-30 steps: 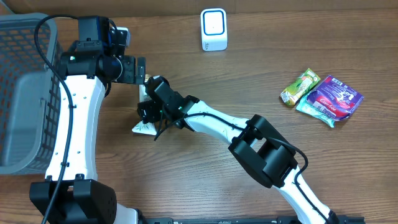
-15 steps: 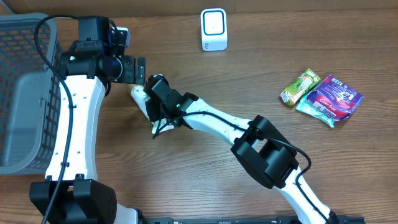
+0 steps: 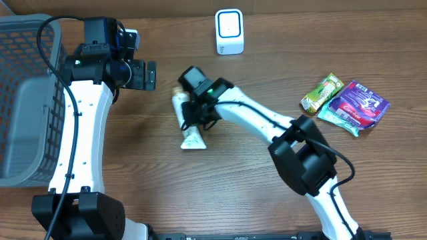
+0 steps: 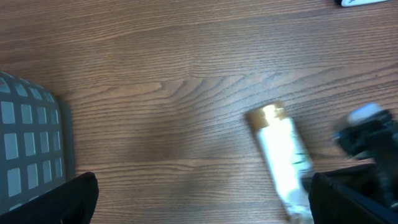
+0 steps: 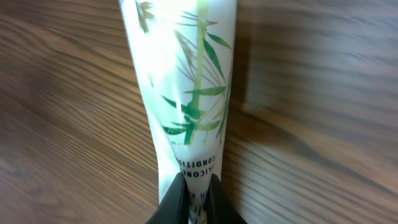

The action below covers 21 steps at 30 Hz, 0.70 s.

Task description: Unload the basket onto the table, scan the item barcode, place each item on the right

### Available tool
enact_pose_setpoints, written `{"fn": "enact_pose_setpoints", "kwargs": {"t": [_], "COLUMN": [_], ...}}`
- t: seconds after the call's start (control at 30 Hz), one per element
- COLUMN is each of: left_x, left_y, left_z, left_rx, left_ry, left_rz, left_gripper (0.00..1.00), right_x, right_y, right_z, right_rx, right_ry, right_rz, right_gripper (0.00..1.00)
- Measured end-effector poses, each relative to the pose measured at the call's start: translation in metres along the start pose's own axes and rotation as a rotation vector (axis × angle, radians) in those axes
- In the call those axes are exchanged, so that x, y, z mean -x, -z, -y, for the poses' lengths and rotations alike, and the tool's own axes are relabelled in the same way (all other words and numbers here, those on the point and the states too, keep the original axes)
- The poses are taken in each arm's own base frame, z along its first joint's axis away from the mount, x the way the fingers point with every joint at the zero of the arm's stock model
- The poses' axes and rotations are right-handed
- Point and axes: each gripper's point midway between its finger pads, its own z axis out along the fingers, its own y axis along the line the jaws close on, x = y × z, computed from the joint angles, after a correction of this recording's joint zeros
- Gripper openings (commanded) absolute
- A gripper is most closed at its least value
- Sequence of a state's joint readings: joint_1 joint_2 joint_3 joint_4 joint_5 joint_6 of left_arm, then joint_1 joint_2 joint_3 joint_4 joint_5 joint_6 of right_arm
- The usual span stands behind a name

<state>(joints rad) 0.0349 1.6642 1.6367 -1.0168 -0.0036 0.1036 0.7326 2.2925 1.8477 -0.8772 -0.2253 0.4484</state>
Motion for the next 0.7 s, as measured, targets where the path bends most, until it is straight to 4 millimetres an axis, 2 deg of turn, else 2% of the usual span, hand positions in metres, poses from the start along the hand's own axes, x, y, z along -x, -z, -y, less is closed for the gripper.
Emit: {"fn": "enact_pose_setpoints", "kwargs": {"t": [0.13,0.27,0.37,0.47,0.53,0.57,0.6,0.7], "left_x": [0.0,0.0,0.0,0.0,0.0,0.0,0.0,0.0], "left_y": [0.0,0.0,0.0,0.0,0.0,0.0,0.0,0.0], "left_z": [0.0,0.0,0.0,0.0,0.0,0.0,0.0,0.0], "left_rx": [0.0,0.0,0.0,0.0,0.0,0.0,0.0,0.0], "left_ry": [0.0,0.0,0.0,0.0,0.0,0.0,0.0,0.0], "left_rz": [0.0,0.0,0.0,0.0,0.0,0.0,0.0,0.0], "left_gripper": [1.0,1.0,1.0,0.99,0.99,1.0,1.0,1.0], "right_x": [-0.002,-0.001,-0.001,0.005,0.01,0.013,0.017,0.035], "right_y": [0.016,0.036,0.047,0.061,0.075,0.083,0.089,0.106], "right_z": [0.037,0.082,0.108,0.122,0.12,0.117,0.115,0.109], "right_rx": [-0.029,-0.074,-0.108,-0.126,-0.123,-0.119,-0.118,-0.117], "right_ry": [-0.076,-0.127,-0.139,-0.133,-0.115,-0.101,-0.095,-0.075], "right_rz": [-0.062,-0.104,-0.114,-0.087,-0.052,-0.03,-0.008,0.089], "right_gripper": [0.04,0.14,0.2,0.28,0.31,0.31,0.25,0.04]}}
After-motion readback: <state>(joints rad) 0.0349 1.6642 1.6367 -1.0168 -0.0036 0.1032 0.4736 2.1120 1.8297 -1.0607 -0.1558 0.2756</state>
